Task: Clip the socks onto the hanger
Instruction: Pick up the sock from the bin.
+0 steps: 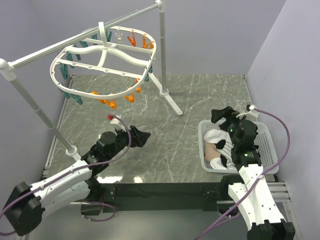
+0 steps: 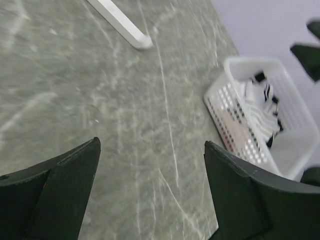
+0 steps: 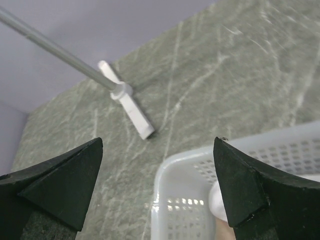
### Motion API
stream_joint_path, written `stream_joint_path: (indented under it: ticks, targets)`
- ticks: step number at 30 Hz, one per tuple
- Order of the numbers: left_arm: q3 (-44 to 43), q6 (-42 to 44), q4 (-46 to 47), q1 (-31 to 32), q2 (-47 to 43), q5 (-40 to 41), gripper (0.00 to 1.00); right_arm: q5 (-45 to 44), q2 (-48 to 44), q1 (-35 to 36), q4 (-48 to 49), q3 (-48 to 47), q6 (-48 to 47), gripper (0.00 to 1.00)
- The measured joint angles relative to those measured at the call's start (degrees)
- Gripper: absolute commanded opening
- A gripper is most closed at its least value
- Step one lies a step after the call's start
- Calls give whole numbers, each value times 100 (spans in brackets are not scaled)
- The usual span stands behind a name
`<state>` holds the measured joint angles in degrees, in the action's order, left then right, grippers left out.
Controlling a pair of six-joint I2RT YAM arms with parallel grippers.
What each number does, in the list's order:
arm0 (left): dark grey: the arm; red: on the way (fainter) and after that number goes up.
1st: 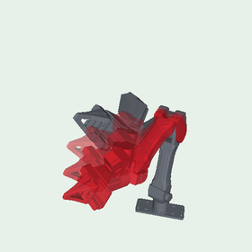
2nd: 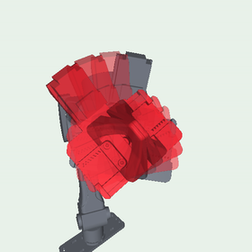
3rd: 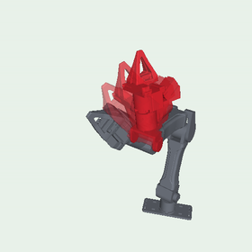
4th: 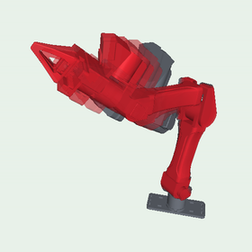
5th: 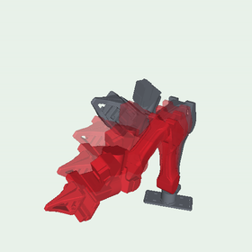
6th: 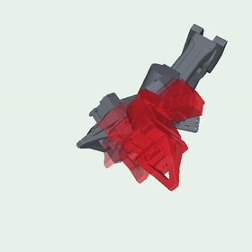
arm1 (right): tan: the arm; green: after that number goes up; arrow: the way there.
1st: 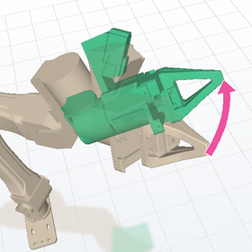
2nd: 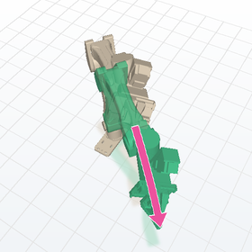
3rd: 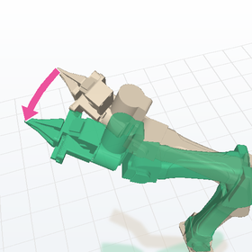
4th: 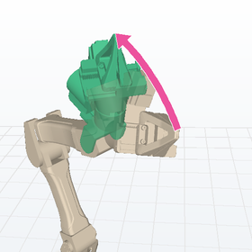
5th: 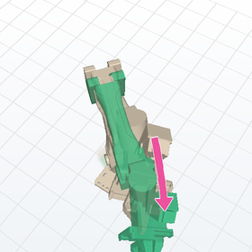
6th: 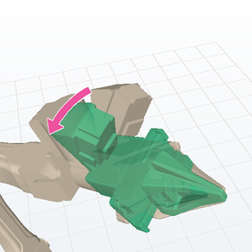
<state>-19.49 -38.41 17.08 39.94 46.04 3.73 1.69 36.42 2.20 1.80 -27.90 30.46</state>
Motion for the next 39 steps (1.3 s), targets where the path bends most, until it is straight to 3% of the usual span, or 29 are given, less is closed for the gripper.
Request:
stream_joint_path:
  ticks: [4,11,18,25,30,35,39]
  targets:
    - [-11,245,332,627,444,42,89,-396,-22,0,-634,-216,94,96]
    - [-208,636,1049,1143,1189,-7,88,-1397,-310,0,-1989,-450,522,86]
    - [-739,1060,1823,1683,2140,-240,86,-2341,-212,-22,-3320,-688,1110,88]
    - [-1768,1344,2177,1764,3134,-721,86,-3442,446,-153,-4236,-1060,1624,90]
    - [-2267,1567,2100,1764,3508,-964,86,-3727,758,-804,-4448,-1108,1744,86]
    - [-2448,1727,2079,1720,3753,-1169,87,-3429,1224,-1878,-4291,-1108,1499,73]
    - [-2448,1727,2085,1508,3812,-1401,88,-3130,1434,-2146,-3954,-951,1318,68]
